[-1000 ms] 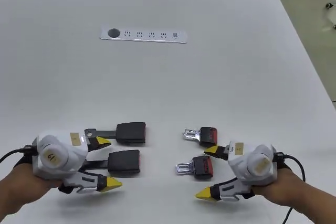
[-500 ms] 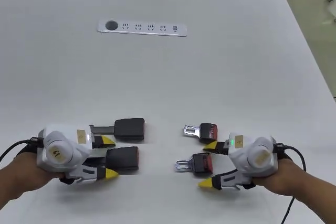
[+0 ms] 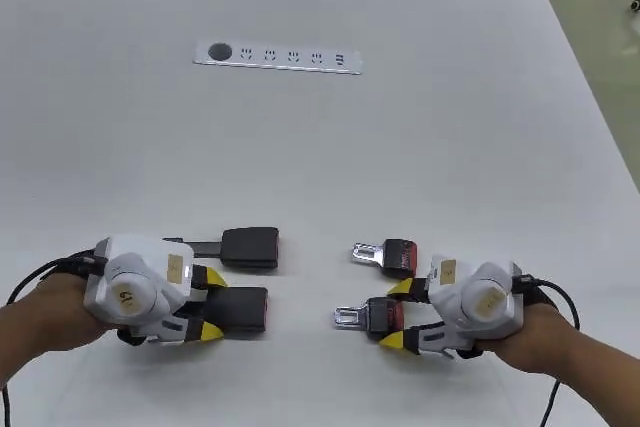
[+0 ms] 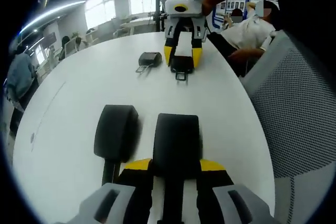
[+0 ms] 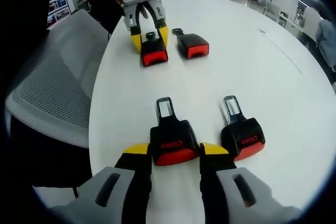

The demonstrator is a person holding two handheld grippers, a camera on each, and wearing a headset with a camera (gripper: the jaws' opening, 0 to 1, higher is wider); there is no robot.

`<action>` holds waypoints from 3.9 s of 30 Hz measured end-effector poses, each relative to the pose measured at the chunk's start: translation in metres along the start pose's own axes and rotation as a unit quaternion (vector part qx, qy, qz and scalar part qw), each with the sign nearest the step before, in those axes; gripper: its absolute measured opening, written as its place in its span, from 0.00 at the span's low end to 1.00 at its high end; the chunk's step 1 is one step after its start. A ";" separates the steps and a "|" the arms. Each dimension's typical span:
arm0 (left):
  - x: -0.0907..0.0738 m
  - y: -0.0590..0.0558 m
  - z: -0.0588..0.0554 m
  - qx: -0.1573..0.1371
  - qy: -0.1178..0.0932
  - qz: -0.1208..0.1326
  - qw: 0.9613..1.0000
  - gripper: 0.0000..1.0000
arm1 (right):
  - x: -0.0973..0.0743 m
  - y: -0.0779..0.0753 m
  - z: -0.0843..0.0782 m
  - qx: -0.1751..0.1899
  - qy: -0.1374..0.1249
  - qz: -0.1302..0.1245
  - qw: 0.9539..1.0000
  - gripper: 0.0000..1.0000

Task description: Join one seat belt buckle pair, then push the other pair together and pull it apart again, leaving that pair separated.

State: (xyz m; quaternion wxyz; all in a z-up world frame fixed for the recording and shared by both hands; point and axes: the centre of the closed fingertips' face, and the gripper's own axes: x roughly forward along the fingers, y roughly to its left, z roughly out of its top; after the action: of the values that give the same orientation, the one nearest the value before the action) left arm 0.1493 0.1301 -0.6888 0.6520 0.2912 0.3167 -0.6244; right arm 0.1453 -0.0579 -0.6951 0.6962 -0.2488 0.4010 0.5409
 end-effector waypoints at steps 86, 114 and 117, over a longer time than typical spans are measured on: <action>0.001 0.005 -0.002 -0.023 0.016 0.001 1.000 0.32 | 0.066 0.025 0.093 -0.037 -0.038 0.009 0.999 0.32; -0.001 0.001 0.003 -0.031 -0.042 -0.025 0.998 0.31 | 0.060 0.028 0.094 -0.037 -0.099 0.003 0.994 0.31; -0.001 0.001 0.003 -0.031 -0.043 -0.028 0.998 0.31 | 0.060 0.028 0.093 -0.033 -0.104 0.007 0.994 0.31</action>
State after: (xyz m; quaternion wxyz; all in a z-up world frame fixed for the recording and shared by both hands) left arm 0.1506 0.1283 -0.6860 0.6559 0.2349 0.3160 -0.6440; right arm 0.1517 0.0563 -0.6909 0.7219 -0.2108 0.3103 0.5815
